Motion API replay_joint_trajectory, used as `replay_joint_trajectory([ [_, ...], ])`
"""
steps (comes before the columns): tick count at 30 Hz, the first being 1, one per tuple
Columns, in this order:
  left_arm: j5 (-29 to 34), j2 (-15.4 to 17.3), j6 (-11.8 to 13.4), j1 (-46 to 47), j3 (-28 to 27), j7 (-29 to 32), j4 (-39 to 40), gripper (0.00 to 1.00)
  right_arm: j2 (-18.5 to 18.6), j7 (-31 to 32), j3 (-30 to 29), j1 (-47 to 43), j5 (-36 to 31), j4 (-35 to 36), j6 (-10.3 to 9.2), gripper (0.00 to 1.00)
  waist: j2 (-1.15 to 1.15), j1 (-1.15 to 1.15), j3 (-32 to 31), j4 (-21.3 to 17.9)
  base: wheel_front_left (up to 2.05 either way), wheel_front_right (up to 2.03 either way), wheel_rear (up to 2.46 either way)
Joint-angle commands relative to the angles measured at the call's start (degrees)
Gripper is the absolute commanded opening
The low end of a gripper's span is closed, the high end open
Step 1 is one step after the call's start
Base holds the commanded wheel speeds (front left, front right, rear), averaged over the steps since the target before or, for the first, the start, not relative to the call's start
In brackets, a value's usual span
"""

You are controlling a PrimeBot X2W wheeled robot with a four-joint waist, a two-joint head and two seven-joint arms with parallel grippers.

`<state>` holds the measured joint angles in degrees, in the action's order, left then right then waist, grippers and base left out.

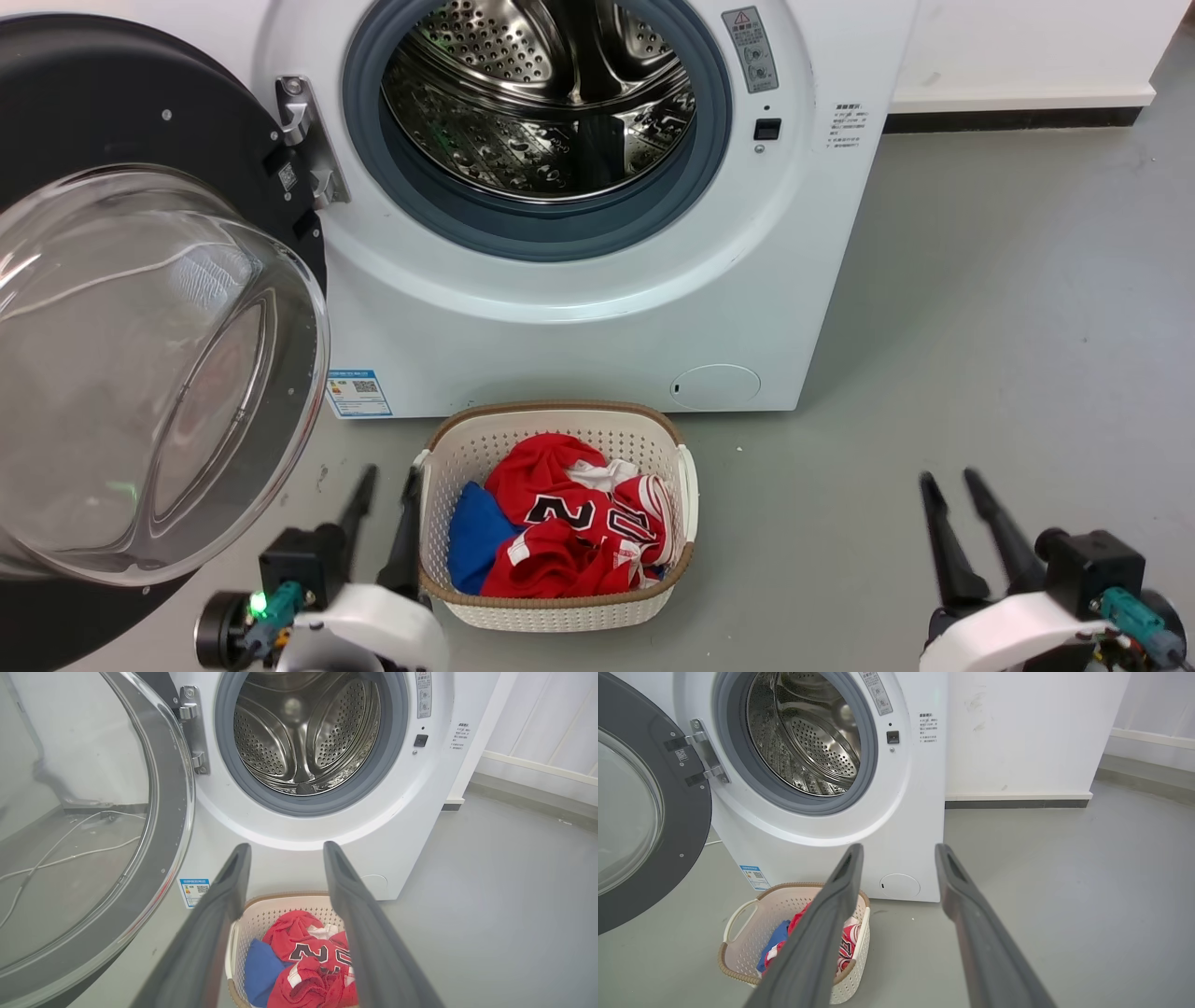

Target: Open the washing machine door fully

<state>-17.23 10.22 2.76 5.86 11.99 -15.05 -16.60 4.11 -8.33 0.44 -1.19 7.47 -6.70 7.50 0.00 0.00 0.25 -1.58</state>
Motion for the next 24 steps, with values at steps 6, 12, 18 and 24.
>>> replay_joint_trajectory([
  [6,-4.67,-0.56,-0.66,-0.29,-1.24,1.69,-0.73,0.00,-0.19,1.09,-0.46,0.09,5.38,-1.32,0.00,0.00,0.00,0.00,-0.01,0.06,0.00,0.00,0.00],
  [12,-10.66,-1.11,-1.47,-0.25,-2.69,3.35,-0.35,0.00,-0.27,2.28,-1.03,0.74,12.14,-1.75,0.00,0.00,0.00,0.00,-0.01,0.14,0.00,0.00,0.00],
  [18,-16.22,-1.65,-2.24,-0.20,-4.02,4.88,0.00,0.00,-0.35,3.34,-1.53,1.34,18.43,-2.18,0.00,0.00,0.00,0.00,-0.01,0.21,0.00,0.00,0.00],
  [24,-21.40,-2.17,-2.95,-0.12,-5.27,6.33,0.28,0.00,-0.43,4.34,-2.00,1.96,24.26,-2.61,0.00,0.00,0.00,0.00,-0.02,0.29,0.00,0.00,0.00],
])
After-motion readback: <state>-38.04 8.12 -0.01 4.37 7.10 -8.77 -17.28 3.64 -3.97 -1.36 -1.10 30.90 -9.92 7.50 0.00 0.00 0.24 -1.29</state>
